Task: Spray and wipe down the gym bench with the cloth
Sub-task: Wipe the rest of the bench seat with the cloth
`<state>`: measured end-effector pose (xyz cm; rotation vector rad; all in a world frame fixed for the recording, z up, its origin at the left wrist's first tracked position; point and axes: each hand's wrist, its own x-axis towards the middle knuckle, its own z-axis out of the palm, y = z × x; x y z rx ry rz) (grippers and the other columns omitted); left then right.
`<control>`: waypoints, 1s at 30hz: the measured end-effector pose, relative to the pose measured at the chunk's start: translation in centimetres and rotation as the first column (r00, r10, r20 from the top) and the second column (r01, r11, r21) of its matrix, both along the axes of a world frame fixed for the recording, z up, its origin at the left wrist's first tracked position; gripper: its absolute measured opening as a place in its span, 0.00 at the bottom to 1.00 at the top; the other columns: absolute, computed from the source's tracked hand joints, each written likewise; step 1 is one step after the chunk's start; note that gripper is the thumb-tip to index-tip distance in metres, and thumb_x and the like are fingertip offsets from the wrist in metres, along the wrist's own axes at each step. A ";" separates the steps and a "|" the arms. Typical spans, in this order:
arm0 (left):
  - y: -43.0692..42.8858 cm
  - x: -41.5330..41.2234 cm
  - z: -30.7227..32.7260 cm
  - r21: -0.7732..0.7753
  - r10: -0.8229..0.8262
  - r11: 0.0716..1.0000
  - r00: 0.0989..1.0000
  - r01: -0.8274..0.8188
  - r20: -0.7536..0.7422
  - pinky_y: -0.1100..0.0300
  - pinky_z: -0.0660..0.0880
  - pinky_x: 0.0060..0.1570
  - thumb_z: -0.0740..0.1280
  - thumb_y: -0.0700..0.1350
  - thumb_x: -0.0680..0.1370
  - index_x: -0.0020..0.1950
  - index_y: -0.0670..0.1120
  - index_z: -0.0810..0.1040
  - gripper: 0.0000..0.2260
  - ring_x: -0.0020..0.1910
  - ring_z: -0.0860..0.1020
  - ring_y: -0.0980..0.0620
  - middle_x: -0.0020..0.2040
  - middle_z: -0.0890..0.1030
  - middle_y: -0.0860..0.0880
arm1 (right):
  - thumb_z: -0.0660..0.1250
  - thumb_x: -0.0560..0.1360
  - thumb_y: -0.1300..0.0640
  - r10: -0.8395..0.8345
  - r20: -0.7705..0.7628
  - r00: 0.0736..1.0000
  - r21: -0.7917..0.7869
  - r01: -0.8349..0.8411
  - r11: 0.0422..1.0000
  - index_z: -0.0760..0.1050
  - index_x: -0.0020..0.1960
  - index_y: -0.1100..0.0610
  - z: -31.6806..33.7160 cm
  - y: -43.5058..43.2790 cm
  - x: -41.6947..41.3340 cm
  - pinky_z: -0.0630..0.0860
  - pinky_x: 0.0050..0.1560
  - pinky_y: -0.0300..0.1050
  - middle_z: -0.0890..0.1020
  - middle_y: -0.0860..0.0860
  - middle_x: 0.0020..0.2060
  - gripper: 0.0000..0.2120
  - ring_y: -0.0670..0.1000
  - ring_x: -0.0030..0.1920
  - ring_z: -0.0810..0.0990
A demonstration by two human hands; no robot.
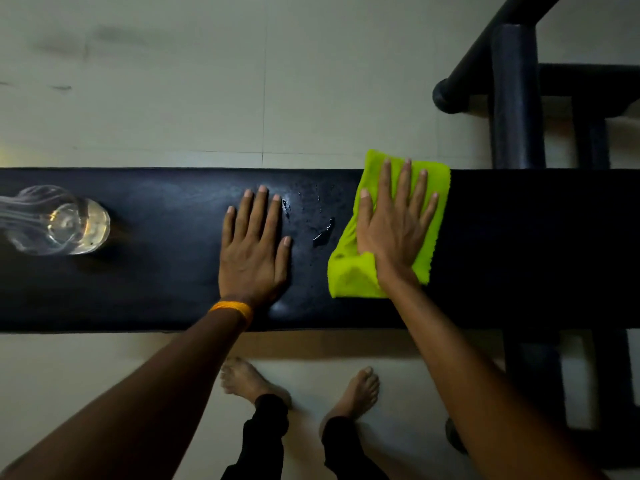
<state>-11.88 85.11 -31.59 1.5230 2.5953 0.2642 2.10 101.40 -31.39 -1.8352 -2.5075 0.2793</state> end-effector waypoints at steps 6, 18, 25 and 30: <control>0.0 0.0 -0.2 0.015 -0.001 1.000 1.000 0.001 0.002 0.42 0.49 0.79 0.53 0.53 0.82 0.82 0.45 0.56 0.29 0.82 0.49 0.45 0.83 0.53 0.44 | 0.49 0.82 0.40 0.187 0.032 0.982 -0.037 -0.185 0.982 0.51 0.82 0.47 0.9 -6.5 4.2 0.48 0.79 0.64 0.53 0.51 0.82 0.30 0.58 0.82 0.49; -0.1 -0.3 -0.5 0.009 -0.030 0.999 1.000 0.030 0.004 0.42 0.50 0.79 0.51 0.53 0.83 0.82 0.45 0.56 0.28 0.82 0.50 0.44 0.83 0.53 0.43 | 0.51 0.83 0.44 0.417 0.003 0.909 -0.042 -0.416 0.908 0.54 0.81 0.45 1.6 -8.2 1.4 0.51 0.79 0.61 0.55 0.50 0.82 0.27 0.56 0.82 0.51; -0.3 -0.7 -0.2 0.059 -0.055 0.997 0.997 0.051 0.063 0.43 0.51 0.79 0.53 0.51 0.83 0.81 0.43 0.59 0.27 0.81 0.53 0.43 0.82 0.57 0.42 | 0.50 0.82 0.45 0.115 0.000 0.993 -0.050 -0.115 0.992 0.56 0.81 0.44 0.6 -2.8 -5.0 0.49 0.79 0.63 0.59 0.50 0.81 0.27 0.58 0.81 0.53; -3.0 -3.0 0.1 0.059 -0.056 0.997 0.995 0.051 0.088 0.42 0.53 0.78 0.53 0.50 0.82 0.80 0.40 0.61 0.27 0.81 0.57 0.42 0.81 0.60 0.42 | 0.50 0.84 0.46 0.402 0.043 0.914 -0.031 -0.401 0.915 0.54 0.81 0.44 1.4 -11.0 -2.4 0.52 0.79 0.60 0.55 0.50 0.82 0.26 0.56 0.82 0.51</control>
